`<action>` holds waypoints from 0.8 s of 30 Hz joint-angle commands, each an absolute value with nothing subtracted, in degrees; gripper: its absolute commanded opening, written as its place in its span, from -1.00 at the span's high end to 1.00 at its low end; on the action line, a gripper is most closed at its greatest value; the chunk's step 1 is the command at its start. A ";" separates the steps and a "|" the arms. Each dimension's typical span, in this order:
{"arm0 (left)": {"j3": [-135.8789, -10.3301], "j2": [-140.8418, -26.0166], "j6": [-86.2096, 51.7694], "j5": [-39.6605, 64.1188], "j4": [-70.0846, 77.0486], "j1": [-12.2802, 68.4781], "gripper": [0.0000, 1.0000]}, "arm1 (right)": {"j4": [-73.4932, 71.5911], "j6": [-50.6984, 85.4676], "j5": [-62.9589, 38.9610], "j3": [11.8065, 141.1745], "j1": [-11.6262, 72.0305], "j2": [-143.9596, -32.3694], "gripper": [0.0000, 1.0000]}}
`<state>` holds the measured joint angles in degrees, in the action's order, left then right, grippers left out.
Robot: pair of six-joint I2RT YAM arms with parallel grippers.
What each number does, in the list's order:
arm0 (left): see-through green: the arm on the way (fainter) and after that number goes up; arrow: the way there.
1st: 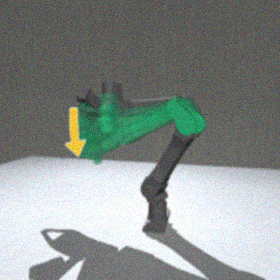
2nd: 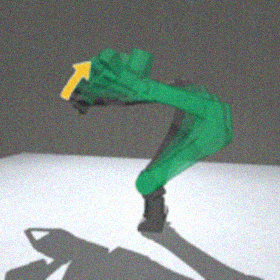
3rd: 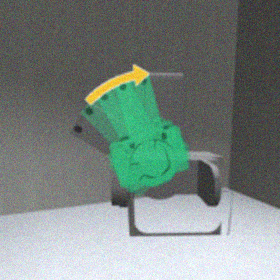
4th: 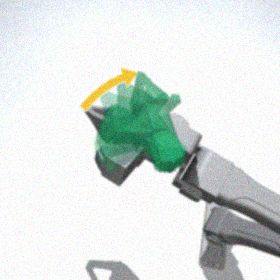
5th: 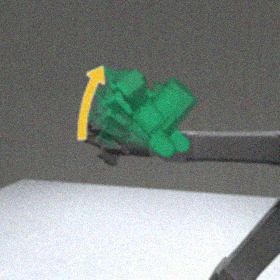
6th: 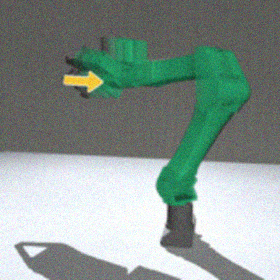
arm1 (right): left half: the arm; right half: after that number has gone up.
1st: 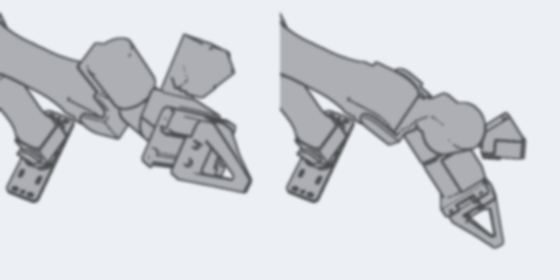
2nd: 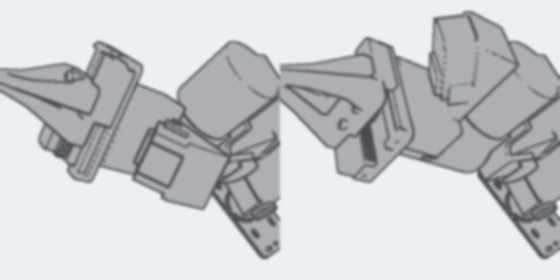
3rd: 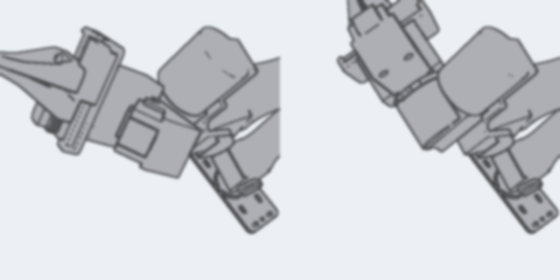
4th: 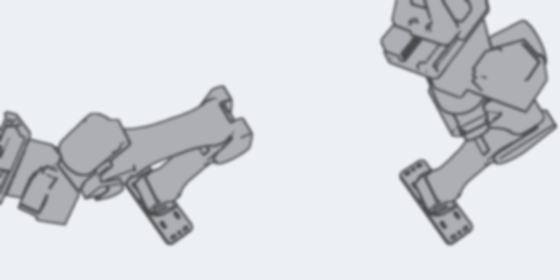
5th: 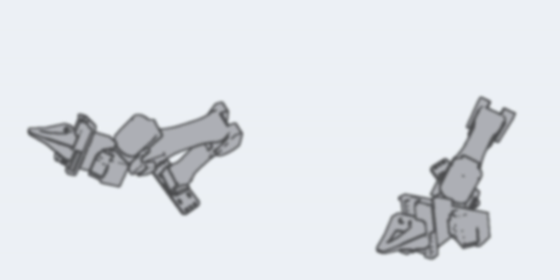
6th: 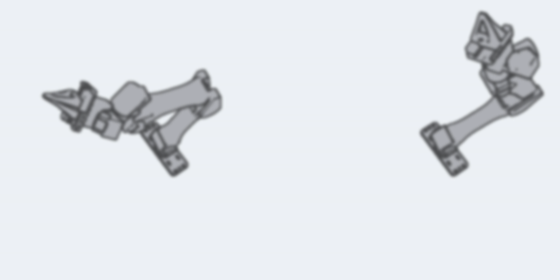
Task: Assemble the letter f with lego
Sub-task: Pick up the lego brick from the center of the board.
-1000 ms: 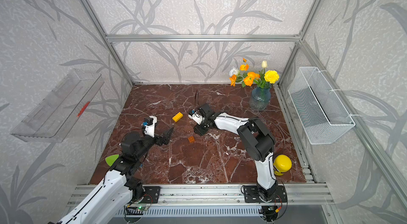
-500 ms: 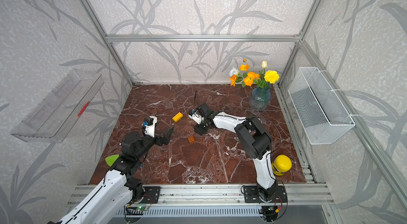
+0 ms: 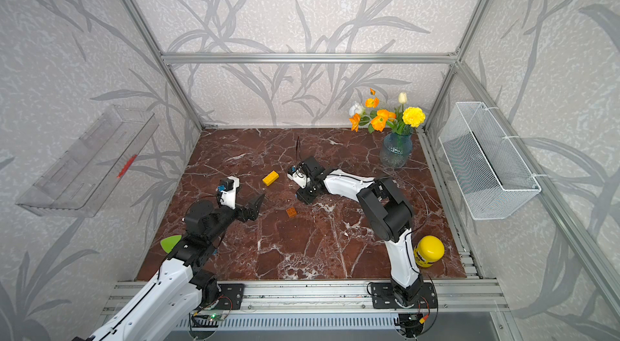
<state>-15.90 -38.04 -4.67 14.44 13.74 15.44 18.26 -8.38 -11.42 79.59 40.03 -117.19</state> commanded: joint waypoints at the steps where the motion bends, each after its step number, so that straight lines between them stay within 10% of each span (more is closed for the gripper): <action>1: -15.75 -37.52 -4.39 13.98 14.28 15.64 -0.99 | 19.34 -8.00 -10.94 81.29 39.99 -119.10 0.10; 24: -15.66 -37.32 -4.31 14.06 14.06 15.72 -0.99 | 20.20 -7.14 -9.84 81.69 40.00 -118.35 0.44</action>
